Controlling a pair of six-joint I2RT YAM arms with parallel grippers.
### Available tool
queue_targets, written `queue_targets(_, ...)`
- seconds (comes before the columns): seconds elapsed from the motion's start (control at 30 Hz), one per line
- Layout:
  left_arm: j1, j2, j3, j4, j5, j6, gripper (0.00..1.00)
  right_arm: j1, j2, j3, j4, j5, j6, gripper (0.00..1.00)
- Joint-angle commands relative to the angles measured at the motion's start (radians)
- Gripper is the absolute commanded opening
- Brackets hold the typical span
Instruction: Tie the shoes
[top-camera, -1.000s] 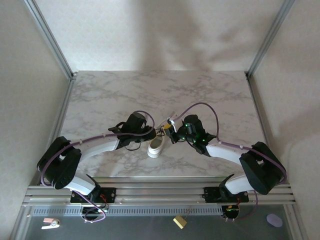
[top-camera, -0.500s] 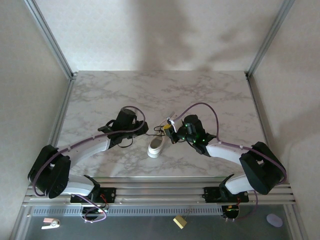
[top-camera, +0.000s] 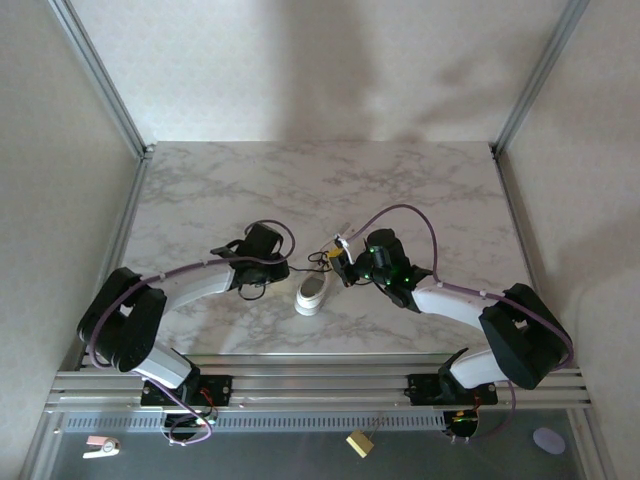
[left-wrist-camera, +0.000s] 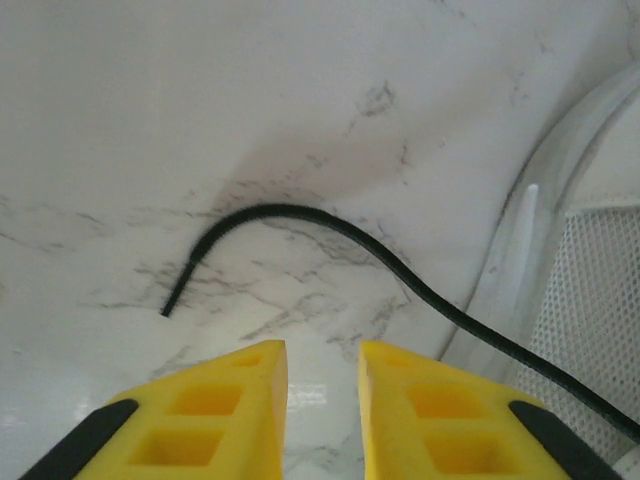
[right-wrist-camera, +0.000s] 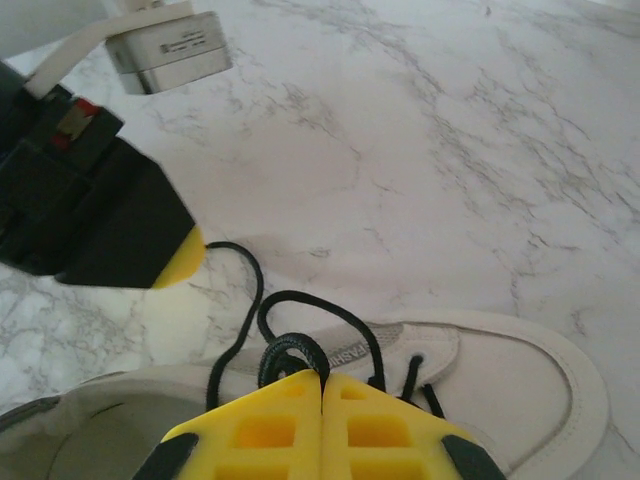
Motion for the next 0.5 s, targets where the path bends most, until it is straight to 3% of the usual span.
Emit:
queue_targets(0.0, -0.045, 0.011, 0.005, -0.018, 0.044, -0.002, 0.2, 0.01, -0.011, 0.051, -0.063, 0.053, 0.025, 0.0)
queue_targets(0.2, -0.13, 0.004, -0.055, 0.054, 0.121, -0.044, 0.13, 0.01, -0.008, 0.062, -0.066, 0.073, 0.049, 0.0)
queue_targets(0.47, -0.187, 0.062, -0.043, 0.207, 0.213, -0.074, 0.11, 0.009, -0.019, 0.066, -0.086, 0.129, 0.084, 0.0)
